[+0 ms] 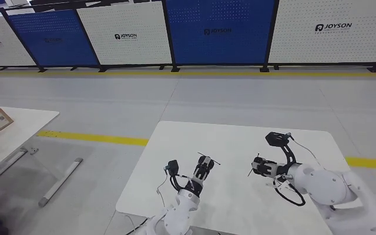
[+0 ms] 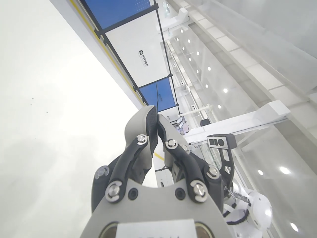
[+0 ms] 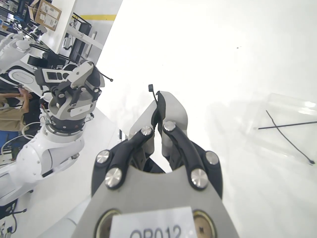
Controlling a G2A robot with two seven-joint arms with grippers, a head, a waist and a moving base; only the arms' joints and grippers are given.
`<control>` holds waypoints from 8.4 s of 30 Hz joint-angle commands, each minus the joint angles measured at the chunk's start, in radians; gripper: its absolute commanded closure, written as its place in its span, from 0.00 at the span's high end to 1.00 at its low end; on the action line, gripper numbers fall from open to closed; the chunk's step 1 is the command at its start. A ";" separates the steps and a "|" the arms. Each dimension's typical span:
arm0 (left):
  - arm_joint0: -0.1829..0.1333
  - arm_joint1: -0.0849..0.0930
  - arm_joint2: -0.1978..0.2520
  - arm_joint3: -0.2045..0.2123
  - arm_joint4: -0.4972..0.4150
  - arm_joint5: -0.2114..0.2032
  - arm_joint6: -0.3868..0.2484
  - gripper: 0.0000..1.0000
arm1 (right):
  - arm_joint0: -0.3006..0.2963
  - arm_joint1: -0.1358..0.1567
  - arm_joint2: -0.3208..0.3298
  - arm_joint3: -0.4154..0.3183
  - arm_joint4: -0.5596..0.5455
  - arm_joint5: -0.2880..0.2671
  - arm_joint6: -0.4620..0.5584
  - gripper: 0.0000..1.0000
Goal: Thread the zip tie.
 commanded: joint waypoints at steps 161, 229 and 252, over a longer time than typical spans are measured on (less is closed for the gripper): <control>-0.060 -0.034 0.092 0.119 0.127 0.013 -0.029 0.00 | -0.367 -0.137 -0.046 -0.001 0.040 -0.161 -0.963 0.00; -0.079 -0.042 0.101 0.153 0.118 0.011 -0.017 0.00 | -0.458 -0.214 -0.067 0.236 0.135 -0.433 -1.173 0.00; -0.079 -0.042 0.101 0.153 0.118 0.011 -0.017 0.00 | -0.479 -0.230 -0.056 0.184 0.163 -0.339 -1.149 0.00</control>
